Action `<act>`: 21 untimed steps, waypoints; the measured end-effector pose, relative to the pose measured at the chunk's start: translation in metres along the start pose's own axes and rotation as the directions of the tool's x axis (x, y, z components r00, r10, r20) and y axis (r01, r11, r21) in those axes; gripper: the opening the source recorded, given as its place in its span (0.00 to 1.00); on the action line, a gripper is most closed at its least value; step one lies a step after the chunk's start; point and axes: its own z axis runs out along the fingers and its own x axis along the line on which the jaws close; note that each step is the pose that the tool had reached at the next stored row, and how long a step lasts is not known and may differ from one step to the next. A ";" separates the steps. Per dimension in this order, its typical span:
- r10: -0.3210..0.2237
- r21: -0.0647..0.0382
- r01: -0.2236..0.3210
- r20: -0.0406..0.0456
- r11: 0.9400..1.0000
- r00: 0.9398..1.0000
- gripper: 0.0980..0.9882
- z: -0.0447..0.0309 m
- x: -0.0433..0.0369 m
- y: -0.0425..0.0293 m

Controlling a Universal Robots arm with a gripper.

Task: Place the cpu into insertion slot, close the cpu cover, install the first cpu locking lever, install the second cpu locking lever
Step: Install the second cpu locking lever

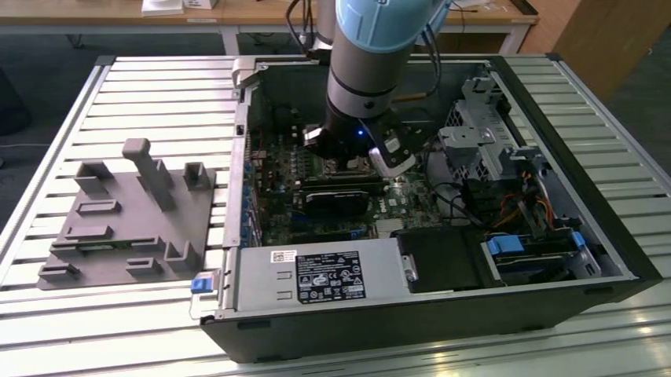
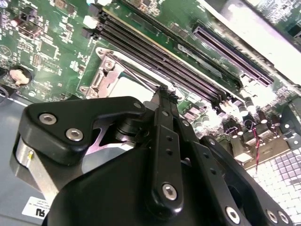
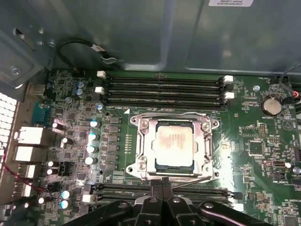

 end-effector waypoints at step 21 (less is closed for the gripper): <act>0.000 -0.008 0.000 0.000 1.000 1.000 0.01 0.0025 0.0060 -0.0030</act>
